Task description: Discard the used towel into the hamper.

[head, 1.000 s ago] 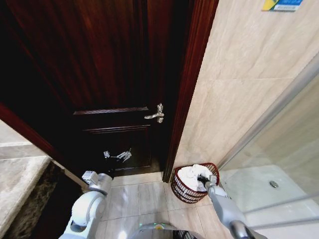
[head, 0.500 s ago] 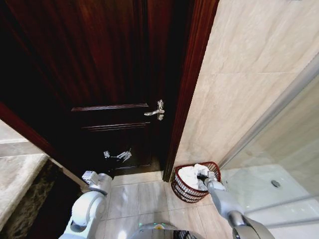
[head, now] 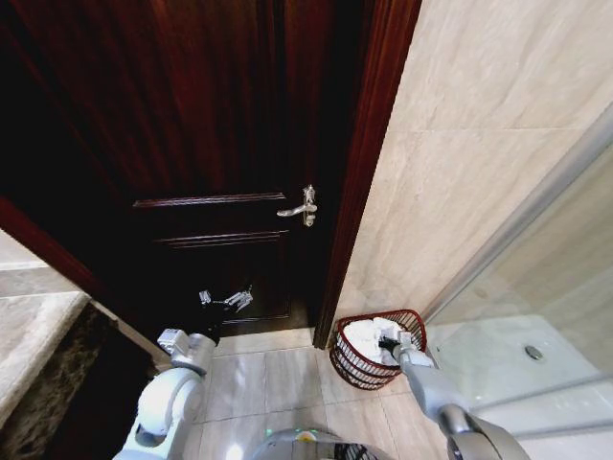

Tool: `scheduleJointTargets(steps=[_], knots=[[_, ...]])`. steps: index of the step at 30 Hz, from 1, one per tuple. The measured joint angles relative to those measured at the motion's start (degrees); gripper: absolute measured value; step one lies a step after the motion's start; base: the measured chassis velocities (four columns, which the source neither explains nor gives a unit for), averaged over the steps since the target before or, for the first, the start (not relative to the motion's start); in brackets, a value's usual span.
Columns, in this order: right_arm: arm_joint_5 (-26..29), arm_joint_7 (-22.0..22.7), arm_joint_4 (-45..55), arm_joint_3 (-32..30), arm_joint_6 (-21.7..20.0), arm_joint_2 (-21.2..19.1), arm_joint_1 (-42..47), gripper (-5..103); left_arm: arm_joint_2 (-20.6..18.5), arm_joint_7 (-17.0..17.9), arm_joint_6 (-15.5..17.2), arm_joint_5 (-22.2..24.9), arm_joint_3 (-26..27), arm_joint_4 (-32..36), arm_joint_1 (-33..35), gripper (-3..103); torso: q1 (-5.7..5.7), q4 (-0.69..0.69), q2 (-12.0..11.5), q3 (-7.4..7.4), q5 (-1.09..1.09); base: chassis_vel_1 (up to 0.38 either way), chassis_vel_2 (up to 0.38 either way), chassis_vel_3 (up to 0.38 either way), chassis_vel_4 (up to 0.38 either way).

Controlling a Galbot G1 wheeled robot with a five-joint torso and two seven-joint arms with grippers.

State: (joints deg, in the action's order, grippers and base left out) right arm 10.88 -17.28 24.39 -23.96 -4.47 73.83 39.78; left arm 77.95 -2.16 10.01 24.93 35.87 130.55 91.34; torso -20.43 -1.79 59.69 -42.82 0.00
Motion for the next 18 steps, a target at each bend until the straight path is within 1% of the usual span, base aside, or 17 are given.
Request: scheduleJointTargets(steps=[4, 6, 9, 11, 15, 18], knots=[[-2.50, -0.80, -1.21, -0.89, -0.04, 0.37, -0.70, 7, 0.00, 0.00, 0.00, 0.00, 0.00, 0.00, 0.00, 100, -0.01, 0.00, 0.01, 0.00, -0.01, 0.000, 0.000, 0.000, 0.000], [-2.88, -0.87, -1.36, -1.04, -0.04, 0.47, -0.76, 7, 0.00, 0.00, 0.00, 0.00, 0.00, 0.00, 0.00, 100, -0.01, 0.00, 0.02, 0.00, -0.01, 0.000, 0.000, 0.000, 0.000], [-5.79, -1.46, -2.63, -2.76, 0.02, 1.32, -1.24, 7, 0.00, 0.00, 0.00, 0.00, 0.00, 0.00, 0.00, 100, -0.06, 0.00, 0.14, -0.06, -0.02, 0.000, 0.000, 0.000, 0.000], [-5.93, -1.47, -2.74, -2.86, 0.05, 1.38, -1.25, 7, 0.00, 0.00, 0.00, 0.00, 0.00, 0.00, 0.00, 100, -0.07, 0.00, 0.15, -0.06, -0.02, 0.000, 0.000, 0.000, 0.000], [-8.76, -1.74, -5.66, -4.88, 1.15, 2.13, -2.00, 7, 0.00, 0.00, 0.00, 0.00, 0.00, 0.00, 0.00, 100, -0.14, -0.01, 0.30, -0.15, -0.02, 0.000, 0.000, 0.000, 0.000], [-8.93, -1.74, -5.82, -5.06, 1.18, 2.19, -2.04, 7, 0.00, 0.00, 0.00, 0.00, 0.00, 0.00, 0.00, 100, -0.14, -0.01, 0.32, -0.16, -0.02, 0.000, 0.000, 0.000, 0.000]])
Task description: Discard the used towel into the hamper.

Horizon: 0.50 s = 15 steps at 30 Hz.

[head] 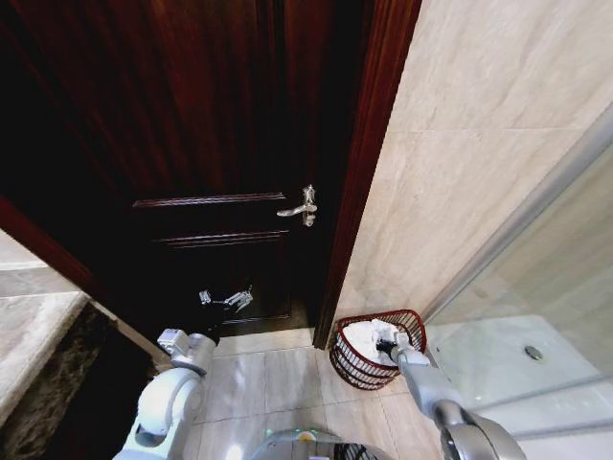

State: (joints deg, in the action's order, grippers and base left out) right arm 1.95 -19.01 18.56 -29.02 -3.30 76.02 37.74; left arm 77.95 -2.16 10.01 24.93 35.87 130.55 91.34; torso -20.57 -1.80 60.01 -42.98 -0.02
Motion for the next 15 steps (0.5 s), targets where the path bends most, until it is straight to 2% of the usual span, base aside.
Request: scheduleJointTargets(steps=[8, 12, 13, 14, 15], knots=[[-0.05, 0.66, 0.78, -1.06, -0.11, 0.18, 0.40, 7, 0.00, 0.00, 0.00, 0.00, 0.00, 0.00, 0.00, 100, -0.08, -0.01, 0.16, -0.10, 0.05, 0.000, 0.000, 0.000, 0.000], [3.92, -0.88, 11.69, 0.93, -2.83, -2.52, 6.81, 5, 0.00, 0.00, 0.00, 0.00, 0.00, 0.00, 0.00, 100, -0.11, 0.02, 0.21, -0.13, 0.04, 0.000, 0.000, 0.000, 0.000], [3.92, -0.88, 11.69, 0.93, -2.83, -2.52, 6.81, 5, 0.00, 0.00, 0.00, 0.00, 0.00, 0.00, 0.00, 100, -0.11, 0.02, 0.21, -0.13, 0.04, 0.000, 0.000, 0.000, 0.000], [3.91, -1.63, 13.60, 0.86, -1.97, -3.25, 8.34, 15, 0.00, 0.00, 0.00, 0.00, 0.00, 0.00, -0.01, 100, -0.11, 0.02, 0.22, -0.14, 0.05, 0.000, 0.000, 0.000, 0.000], [3.71, -2.37, 15.33, 0.27, -1.18, -4.04, 9.76, 15, 0.00, 0.00, 0.00, 0.00, 0.00, 0.00, 0.00, 100, -0.11, 0.01, 0.23, -0.14, 0.07, 0.000, 0.000, 0.000, 0.000]])
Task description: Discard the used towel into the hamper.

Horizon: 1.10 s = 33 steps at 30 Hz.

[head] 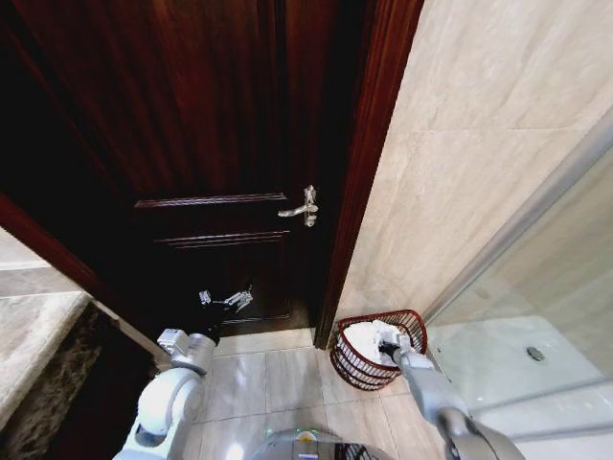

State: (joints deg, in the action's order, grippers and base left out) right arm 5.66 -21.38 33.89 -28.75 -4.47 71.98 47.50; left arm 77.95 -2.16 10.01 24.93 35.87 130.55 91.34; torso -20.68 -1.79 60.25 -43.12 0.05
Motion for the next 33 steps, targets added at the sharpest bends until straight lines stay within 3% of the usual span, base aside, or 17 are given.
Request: scheduleJointTargets(steps=[1, 3, 4, 7, 8, 10, 11, 13, 14, 15, 16, 19, 20, 21, 22, 27, 33], knots=[[0.00, 0.00, 0.00, 0.00, 0.00, 0.00, 0.00, 15, 0.00, 0.00, 0.00, 0.00, 0.00, 0.00, 0.00, 100, 0.00, 0.00, 0.00, 0.00, 0.00, 0.000, 0.000, 0.000, 0.000], [1.42, -1.73, 4.07, -0.36, 1.21, -1.95, 2.99, 26, 0.00, 0.00, 0.00, 0.00, 0.00, 0.00, 0.00, 100, -0.01, 0.00, 0.03, -0.01, -0.01, 0.000, 0.000, 0.000, 0.000], [2.60, -2.39, 6.02, -0.26, 1.48, -2.71, 4.21, 37, 0.00, 0.00, 0.00, 0.00, 0.00, 0.00, 0.00, 100, -0.02, 0.01, 0.03, -0.02, -0.02, 0.000, 0.000, 0.000, 0.000], [5.18, -3.55, 11.19, -0.07, 2.26, -4.22, 7.15, 37, 0.00, 0.00, 0.00, 0.00, 0.00, 0.00, 0.00, 100, -0.03, 0.03, 0.04, -0.03, -0.02, 0.000, 0.000, 0.000, 0.000], [6.21, -4.32, 15.09, -0.20, 2.95, -4.99, 9.18, 48, 0.00, 0.00, 0.00, 0.00, 0.00, 0.00, -0.01, 100, -0.03, 0.02, 0.05, -0.03, -0.02, 0.000, 0.000, 0.000, 0.000], [6.91, -4.33, 18.76, -0.47, 3.15, -5.47, 11.06, 48, 0.00, 0.00, 0.00, 0.00, -0.01, 0.00, 0.00, 100, -0.03, 0.02, 0.06, -0.03, -0.02, 0.000, 0.000, 0.000, 0.000], [7.90, -3.58, 23.01, -0.81, 3.22, -5.91, 13.27, 58, 0.00, 0.00, 0.00, 0.00, 0.00, 0.00, 0.00, 100, -0.03, 0.00, 0.07, -0.03, -0.04, 0.000, 0.000, 0.000, 0.000], [8.51, -2.59, 26.83, -1.29, 3.04, -6.10, 15.28, 58, 0.00, 0.00, 0.00, 0.00, 0.00, 0.00, 0.01, 100, -0.04, 0.00, 0.08, -0.03, -0.05, 0.000, 0.000, 0.000, 0.000], [8.61, -2.34, 28.08, -1.48, 2.94, -6.13, 15.96, 70, 0.00, 0.00, 0.00, 0.00, 0.01, 0.00, 0.00, 100, -0.04, 0.00, 0.08, -0.03, -0.05, 0.000, 0.000, 0.000, 0.000], [8.56, -1.42, 32.08, -2.56, 2.69, -6.15, 18.64, 70, 0.00, 0.00, 0.00, 0.00, 0.00, 0.00, 0.00, 100, -0.04, -0.02, 0.10, -0.03, -0.06, 0.000, 0.000, 0.000, 0.000], [8.36, -0.94, 34.21, -3.35, 2.64, -6.07, 20.32, 80, 0.00, 0.00, 0.00, 0.00, 0.01, 0.00, 0.01, 100, -0.04, -0.01, 0.10, -0.04, -0.05, 0.000, 0.000, 0.000, 0.000], [8.27, -0.32, 37.81, -4.64, 2.64, -5.84, 23.01, 80, 0.00, 0.00, 0.00, 0.00, 0.01, 0.00, -0.01, 100, -0.05, 0.00, 0.10, -0.05, -0.03, 0.000, 0.000, 0.000, 0.000], [8.07, 0.42, 40.91, -6.06, 2.84, -5.59, 25.53, 91, 0.00, 0.00, 0.00, 0.00, 0.00, 0.00, 0.00, 100, -0.05, 0.00, 0.10, -0.05, -0.05, 0.000, 0.000, 0.000, 0.000], [8.12, 1.25, 43.76, -7.22, 3.38, -5.42, 27.83, 91, 0.00, 0.00, 0.00, 0.00, 0.01, 0.00, 0.00, 100, -0.05, 0.01, 0.11, -0.05, -0.05, 0.000, 0.000, 0.000, 0.000], [8.21, 2.17, 45.87, -7.97, 3.81, -5.32, 29.38, 100, 0.00, 0.00, 0.00, 0.01, 0.00, 0.00, 0.00, 100, -0.05, 0.01, 0.11, -0.05, -0.05, 0.000, 0.000, 0.000, 0.000], [10.26, 5.84, 55.26, -11.42, 6.65, -4.24, 35.45, 100, 0.00, 0.00, 0.00, 0.00, 0.00, 0.00, 0.00, 100, -0.05, 0.00, 0.12, -0.05, -0.08, 0.000, 0.000, 0.000, 0.000], [11.72, 12.03, 75.75, -16.98, 9.74, 1.70, 46.11, 100, 0.00, 0.00, 0.00, 0.00, 0.00, 0.00, -0.03, 100, -0.06, -0.01, 0.14, -0.06, -0.07, 0.000, 0.000, 0.000, 0.000]])
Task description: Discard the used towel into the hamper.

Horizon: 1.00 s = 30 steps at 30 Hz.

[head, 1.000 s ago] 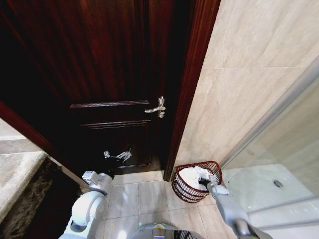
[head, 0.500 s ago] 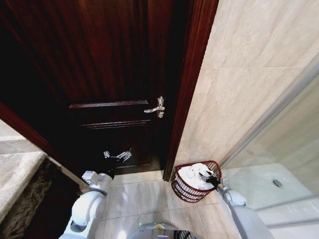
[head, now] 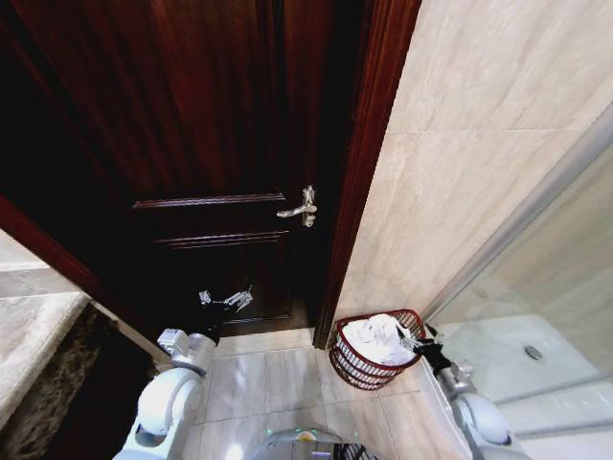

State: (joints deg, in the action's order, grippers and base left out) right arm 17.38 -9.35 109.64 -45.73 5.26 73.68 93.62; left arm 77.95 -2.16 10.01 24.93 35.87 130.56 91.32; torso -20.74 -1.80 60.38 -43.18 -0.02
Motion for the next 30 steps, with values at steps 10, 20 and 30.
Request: scheduleJointTargets(steps=[10, 20, 30], knots=[[-0.84, 5.68, 20.71, -3.09, 1.65, 9.38, 10.43, 100, 0.00, 0.00, 0.00, 0.00, 0.00, 0.00, 0.03, 100, 0.00, 0.02, 0.01, -0.01, 0.01, 0.000, 0.000, 0.000, 0.000], [-1.55, 6.54, 32.75, -2.65, 4.94, 13.09, 14.97, 100, 0.00, 0.00, 0.00, 0.00, 0.00, 0.00, 0.03, 100, -0.01, 0.01, 0.01, -0.02, 0.01, 0.000, 0.000, 0.000, 0.000], [-2.97, 8.49, 34.26, -3.62, 5.09, 14.17, 13.94, 100, 0.00, 0.00, 0.00, 0.00, 0.00, 0.00, 0.03, 100, -0.02, 0.01, 0.02, -0.02, 0.02, 0.000, 0.000, 0.000, 0.000]])
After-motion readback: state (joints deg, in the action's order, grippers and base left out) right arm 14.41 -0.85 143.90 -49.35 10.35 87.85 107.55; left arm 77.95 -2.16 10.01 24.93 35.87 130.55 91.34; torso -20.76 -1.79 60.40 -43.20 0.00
